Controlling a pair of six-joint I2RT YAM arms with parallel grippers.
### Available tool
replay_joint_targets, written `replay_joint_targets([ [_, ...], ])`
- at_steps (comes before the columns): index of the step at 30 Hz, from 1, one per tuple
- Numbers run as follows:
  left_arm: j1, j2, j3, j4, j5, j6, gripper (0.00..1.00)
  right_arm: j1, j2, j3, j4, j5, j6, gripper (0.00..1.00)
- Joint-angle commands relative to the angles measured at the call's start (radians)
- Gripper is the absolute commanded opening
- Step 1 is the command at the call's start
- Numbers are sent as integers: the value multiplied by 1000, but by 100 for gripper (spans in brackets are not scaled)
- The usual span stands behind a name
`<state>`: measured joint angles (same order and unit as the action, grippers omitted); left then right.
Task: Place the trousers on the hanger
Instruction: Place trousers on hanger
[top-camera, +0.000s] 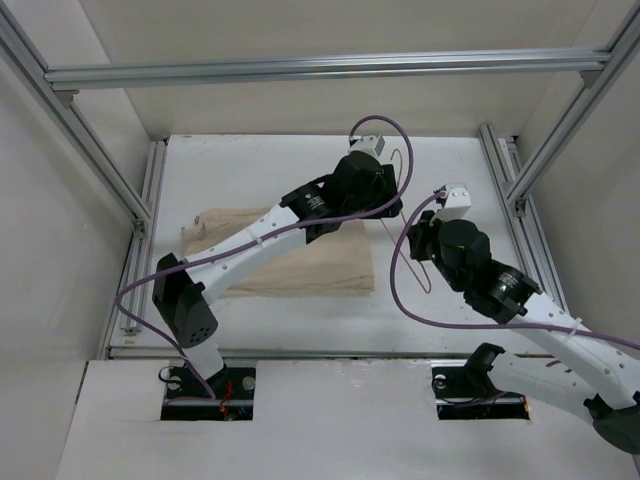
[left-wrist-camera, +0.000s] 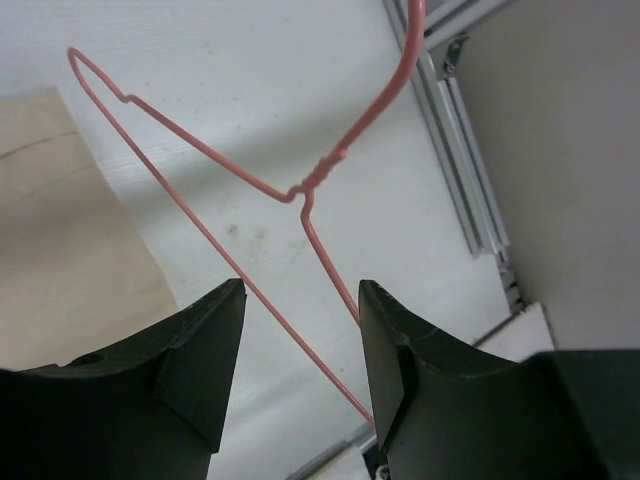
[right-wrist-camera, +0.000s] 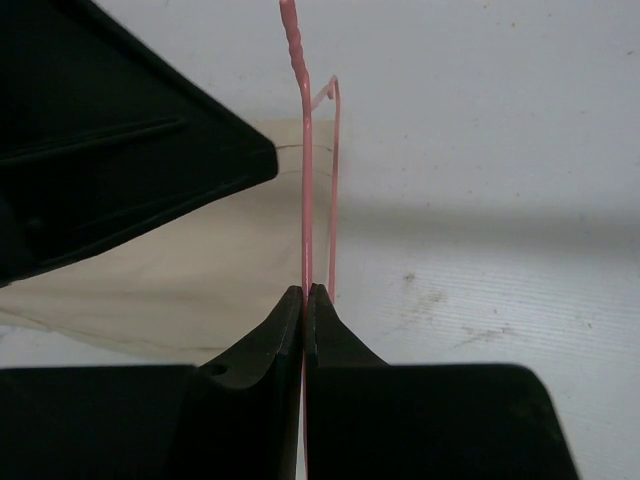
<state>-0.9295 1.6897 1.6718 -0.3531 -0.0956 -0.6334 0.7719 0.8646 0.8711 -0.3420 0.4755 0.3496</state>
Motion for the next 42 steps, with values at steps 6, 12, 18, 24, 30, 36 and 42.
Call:
replay_joint_targets([
  [6, -18, 71, 129, 28, -228, 129, 46, 49, 24, 19, 63, 32, 42, 0],
  [12, -21, 116, 169, 31, -286, 147, 43, 77, 51, 25, 64, 67, 40, 0],
  [18, -21, 137, 172, 28, -303, 149, 33, 86, 59, 17, 69, 81, 40, 0],
  [24, -25, 154, 172, 20, -309, 149, 31, 96, 80, 19, 74, 95, 48, 0],
  [30, -19, 156, 166, 28, -316, 149, 29, 102, 83, 23, 84, 91, 45, 0],
  [36, -19, 146, 161, 34, -305, 153, 14, 102, 74, 9, 84, 77, 49, 0],
  [42, -24, 153, 157, 36, -312, 167, 11, 102, 65, 3, 84, 58, 66, 0],
])
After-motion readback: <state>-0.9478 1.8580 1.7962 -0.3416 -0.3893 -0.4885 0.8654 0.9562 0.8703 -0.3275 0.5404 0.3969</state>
